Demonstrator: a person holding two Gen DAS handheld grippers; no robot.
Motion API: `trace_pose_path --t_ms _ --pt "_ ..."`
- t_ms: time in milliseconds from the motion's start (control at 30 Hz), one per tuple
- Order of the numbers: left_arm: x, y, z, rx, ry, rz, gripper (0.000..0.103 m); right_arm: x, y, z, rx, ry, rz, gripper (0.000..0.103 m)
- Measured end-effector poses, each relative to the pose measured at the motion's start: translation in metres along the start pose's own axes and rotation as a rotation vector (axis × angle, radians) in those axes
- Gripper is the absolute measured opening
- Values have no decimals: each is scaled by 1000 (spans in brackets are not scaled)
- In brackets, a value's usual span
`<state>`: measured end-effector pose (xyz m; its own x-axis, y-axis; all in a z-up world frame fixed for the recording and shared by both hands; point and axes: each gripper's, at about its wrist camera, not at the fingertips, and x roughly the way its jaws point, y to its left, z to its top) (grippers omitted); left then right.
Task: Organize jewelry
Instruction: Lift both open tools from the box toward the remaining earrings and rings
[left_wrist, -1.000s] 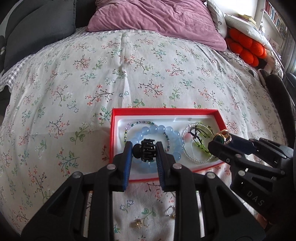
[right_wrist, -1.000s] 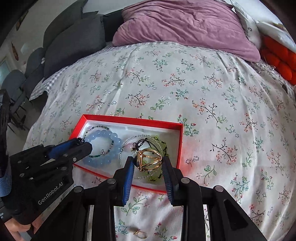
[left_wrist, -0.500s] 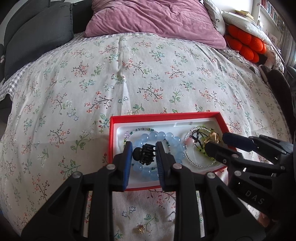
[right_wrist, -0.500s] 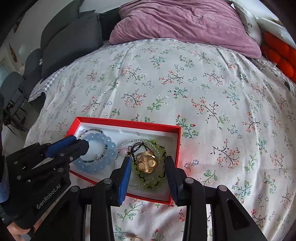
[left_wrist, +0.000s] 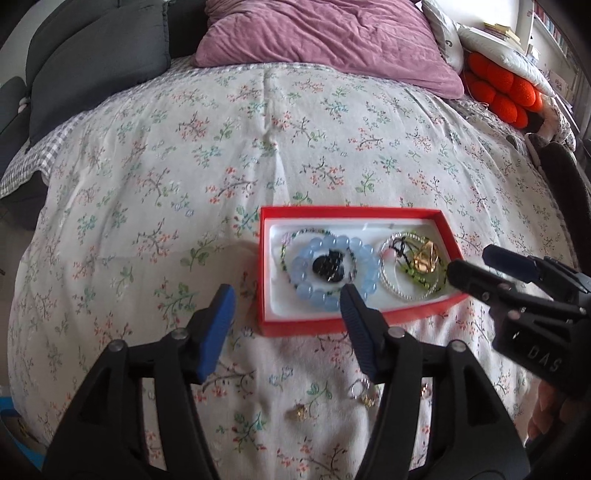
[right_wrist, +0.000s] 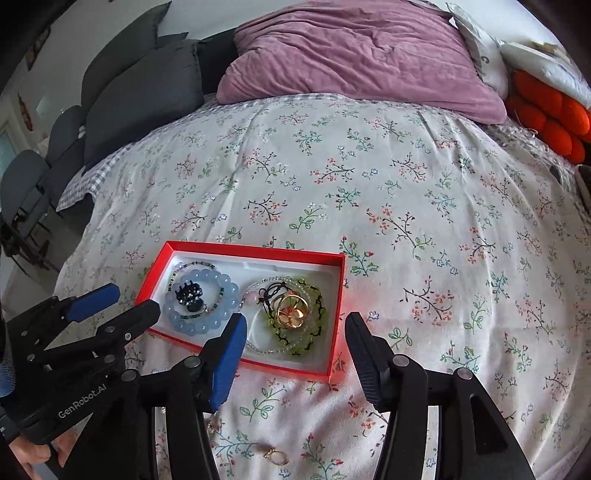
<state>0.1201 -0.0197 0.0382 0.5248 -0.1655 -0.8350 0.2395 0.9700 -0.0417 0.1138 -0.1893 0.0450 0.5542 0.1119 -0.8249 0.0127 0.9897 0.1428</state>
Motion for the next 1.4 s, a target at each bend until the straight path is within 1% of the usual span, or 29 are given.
trace_pose_path --t_ms 33,100,167,267,333,500,667,933,1100,1300,1400 --pt "-1 1 -3 -6 8 -5 64 -3 -1 -2 3 0 -1 59" --pt "-3 3 -8 -15 18 -7 69 -8 -2 -5 3 -6 -4 66" --pt "-7 5 -14 -19 21 0 77 -13 -1 -7 -5 -13 -7 68" --pt "-12 7 -21 -14 23 12 81 -21 0 -12 -24 -21 -11 70" --pt "-13 8 -26 -10 30 16 82 -26 1 -15 -31 -25 -14 73" --pt "-11 7 -38 12 77 16 83 -36 -1 -26 -30 -15 -1 76" --pt "-9 10 -49 11 109 8 83 -42 -2 -38 -44 -3 -13 80" --pt "-2 19 -64 31 141 24 83 -42 -8 -52 -30 39 -1 81" --pt "7 23 -76 56 173 34 83 -36 -8 -60 -45 68 -16 81" --pt "11 25 -88 70 200 2 83 -27 -8 -70 -62 104 -25 81" --pt "9 24 -93 83 199 -26 83 -24 -8 -77 -59 124 -21 81"
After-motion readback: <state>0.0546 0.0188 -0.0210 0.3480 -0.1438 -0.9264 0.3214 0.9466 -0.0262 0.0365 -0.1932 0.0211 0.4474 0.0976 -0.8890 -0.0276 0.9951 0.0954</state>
